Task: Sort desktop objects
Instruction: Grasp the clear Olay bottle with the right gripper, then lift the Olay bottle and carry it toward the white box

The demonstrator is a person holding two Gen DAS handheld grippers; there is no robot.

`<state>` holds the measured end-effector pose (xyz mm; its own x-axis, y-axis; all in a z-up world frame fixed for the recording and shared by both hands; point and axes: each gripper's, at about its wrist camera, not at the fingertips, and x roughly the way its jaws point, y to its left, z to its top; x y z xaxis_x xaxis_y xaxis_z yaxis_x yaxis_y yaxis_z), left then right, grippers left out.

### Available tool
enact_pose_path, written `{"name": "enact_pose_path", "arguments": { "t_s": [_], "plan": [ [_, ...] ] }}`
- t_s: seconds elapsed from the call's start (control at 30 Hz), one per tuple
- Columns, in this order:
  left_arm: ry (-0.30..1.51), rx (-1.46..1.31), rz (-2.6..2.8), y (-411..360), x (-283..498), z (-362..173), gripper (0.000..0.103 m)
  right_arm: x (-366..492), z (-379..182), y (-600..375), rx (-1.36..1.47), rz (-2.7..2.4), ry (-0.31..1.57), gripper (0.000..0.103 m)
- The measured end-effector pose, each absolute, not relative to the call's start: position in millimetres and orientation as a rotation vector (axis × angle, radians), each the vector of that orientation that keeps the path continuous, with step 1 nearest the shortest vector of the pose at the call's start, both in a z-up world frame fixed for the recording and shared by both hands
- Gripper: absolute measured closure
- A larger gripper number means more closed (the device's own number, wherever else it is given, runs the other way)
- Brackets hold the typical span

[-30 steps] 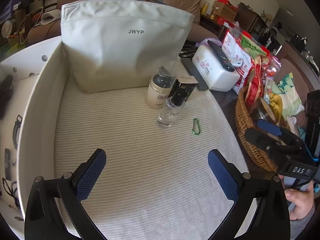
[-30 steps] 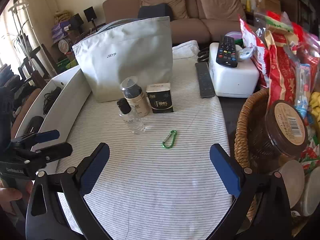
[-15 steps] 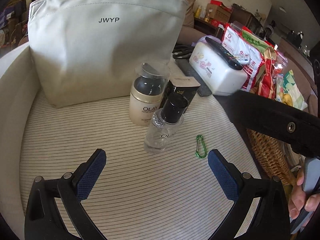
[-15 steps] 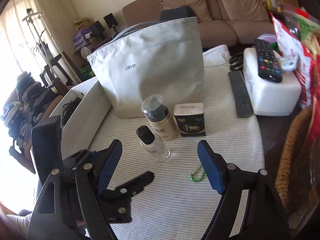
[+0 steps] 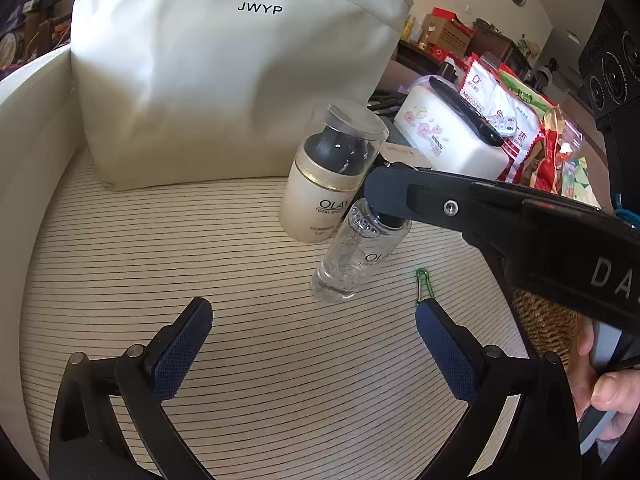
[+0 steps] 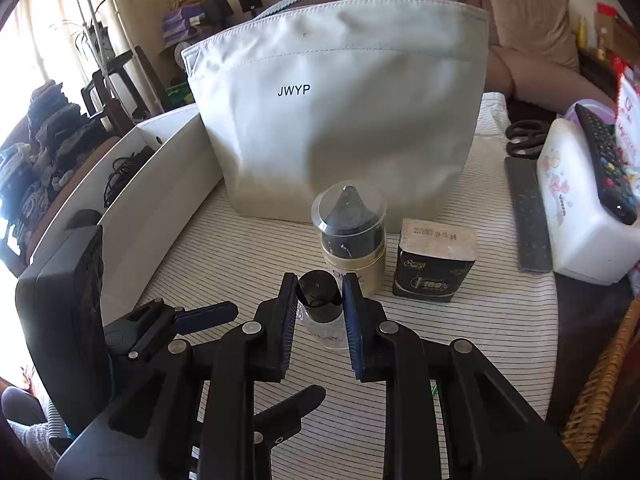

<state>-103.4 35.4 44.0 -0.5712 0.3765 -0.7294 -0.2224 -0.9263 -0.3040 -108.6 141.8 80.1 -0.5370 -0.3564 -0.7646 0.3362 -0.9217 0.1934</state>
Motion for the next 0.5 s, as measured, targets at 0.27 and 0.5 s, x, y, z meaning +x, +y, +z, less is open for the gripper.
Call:
{"name": "enact_pose_path", "arguments": {
  "t_s": [0.27,0.5],
  "plan": [
    [-0.180,-1.131,2.561,44.4,-96.4,59.7,0.001,-102.2,101.5,145.0,1.251,-2.419,-0.122,0.084],
    [-0.193,-1.115,2.556,34.8,-91.3,76.8,0.056,-93.1,126.2,137.8,1.277,-2.375,-0.213,0.084]
  ]
}}
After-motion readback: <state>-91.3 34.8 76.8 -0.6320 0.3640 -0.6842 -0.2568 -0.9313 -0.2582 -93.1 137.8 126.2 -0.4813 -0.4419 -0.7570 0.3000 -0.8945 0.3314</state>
